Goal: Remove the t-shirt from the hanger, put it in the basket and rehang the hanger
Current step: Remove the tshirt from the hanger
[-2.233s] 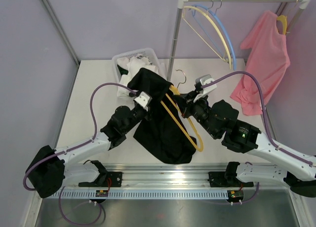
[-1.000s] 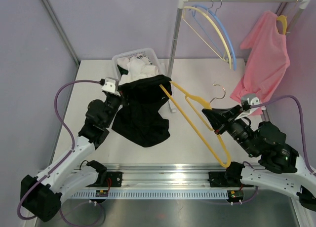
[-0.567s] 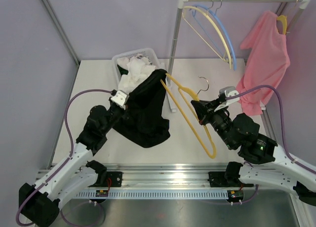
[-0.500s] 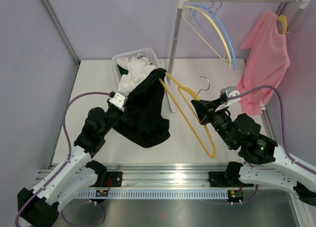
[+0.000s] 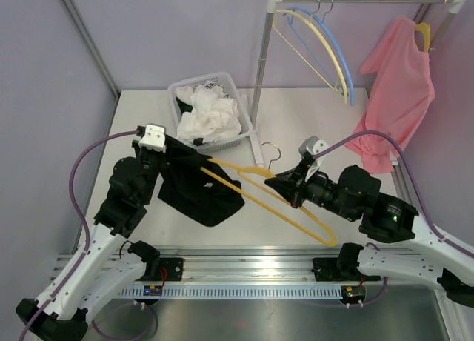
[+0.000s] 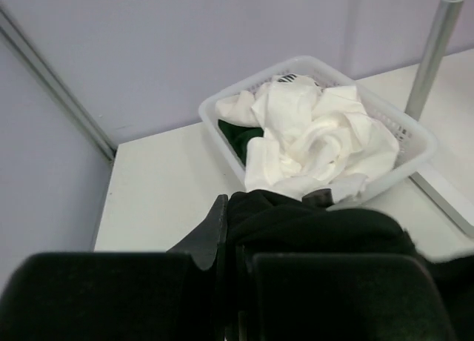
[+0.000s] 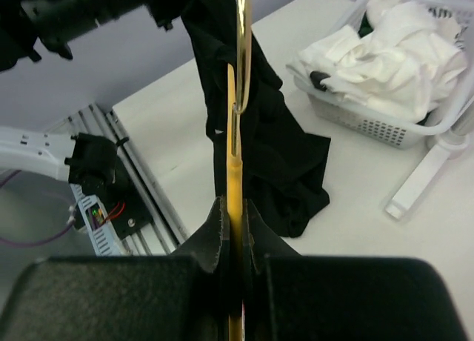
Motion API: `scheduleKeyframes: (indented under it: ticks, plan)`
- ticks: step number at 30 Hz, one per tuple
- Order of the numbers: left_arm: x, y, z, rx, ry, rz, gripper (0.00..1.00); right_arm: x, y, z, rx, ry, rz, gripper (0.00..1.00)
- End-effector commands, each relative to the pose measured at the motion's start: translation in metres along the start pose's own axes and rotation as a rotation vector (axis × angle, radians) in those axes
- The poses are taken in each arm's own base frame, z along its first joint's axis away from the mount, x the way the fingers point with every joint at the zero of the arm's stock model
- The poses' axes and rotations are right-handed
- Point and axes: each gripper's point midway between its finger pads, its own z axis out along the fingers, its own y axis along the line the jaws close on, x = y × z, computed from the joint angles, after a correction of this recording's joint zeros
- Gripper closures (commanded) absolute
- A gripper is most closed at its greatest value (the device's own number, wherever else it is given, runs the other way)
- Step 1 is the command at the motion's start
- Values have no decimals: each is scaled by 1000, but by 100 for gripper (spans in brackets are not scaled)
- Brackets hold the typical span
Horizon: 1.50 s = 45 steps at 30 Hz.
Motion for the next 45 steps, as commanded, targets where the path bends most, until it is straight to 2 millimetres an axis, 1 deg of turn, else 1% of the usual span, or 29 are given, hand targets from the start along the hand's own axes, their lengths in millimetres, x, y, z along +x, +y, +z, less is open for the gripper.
scheduleKeyframes:
  ticks: [1,3,4,5,6,7,8,10,11,13,14,16,17,18,20,21,22,23,24,26,28,29,34,37,38,39,40,41,45]
  plan:
    - [-27,36,0,-169,-19,9,100,1,21,10,-105,64,-33,100]
    - [-26,41,0,-200,-13,16,100,9,20,21,-97,108,-53,100]
    - [-26,50,-4,-247,-11,15,100,14,20,23,-98,130,-60,100]
    - [-32,56,-5,-280,-37,8,100,22,19,29,-93,164,-72,100]
    - [-35,62,-8,-306,-44,31,100,23,19,31,-90,173,-76,100]
    - [-40,74,-14,-358,-68,23,100,27,17,33,-82,189,-86,100]
    - [-43,78,-16,-379,-75,27,100,30,15,36,-71,200,-91,100]
    - [-50,88,-24,-406,-92,43,100,28,12,37,-57,194,-97,100]
    - [-50,88,-25,-408,-91,46,100,25,13,34,-61,181,-101,100]
    - [-42,83,-24,-368,-69,69,100,18,16,30,-80,140,-99,100]
    - [-40,80,-26,-347,-66,73,100,8,14,22,-74,98,-87,100]
    - [-24,64,-24,-258,-23,94,100,-2,8,15,-42,38,-65,100]
    - [-16,57,-24,-218,1,104,100,-16,-3,5,26,-24,-34,100]
    - [2,49,-24,-169,70,138,100,-20,-11,1,66,-54,-18,100]
    - [20,40,-24,-120,140,160,99,-33,-28,-13,157,-123,18,100]
    - [37,36,-23,-99,198,191,97,-32,-32,-15,176,-132,23,100]
    - [44,35,-24,-95,223,207,94,-35,-36,-18,200,-146,30,100]
    - [59,33,-24,-86,267,235,93,-35,-37,-19,208,-146,31,100]
    - [66,34,-25,-88,291,250,91,-35,-38,-18,212,-146,34,100]
    - [82,33,-29,-77,354,283,85,-34,-39,-15,225,-137,38,100]
    - [95,32,-30,-57,409,301,81,-30,-41,-8,240,-116,25,100]
    - [104,32,-33,-44,445,316,76,-32,-42,-6,250,-116,23,100]
    - [142,37,-36,31,575,348,65,-29,-41,7,261,-84,8,100]
    - [167,40,-39,116,672,307,45,-29,-40,10,254,-82,6,100]
    - [174,40,-43,148,705,301,35,-28,-40,10,252,-82,6,100]
    - [180,34,-44,216,714,249,11,-29,-40,9,252,-84,8,100]
    - [180,32,-45,252,722,233,3,-29,-40,8,251,-87,10,100]
    - [190,26,-50,311,768,218,1,-29,-39,8,250,-87,13,100]
    - [201,1,-60,490,803,131,1,-29,-40,6,249,-91,16,100]
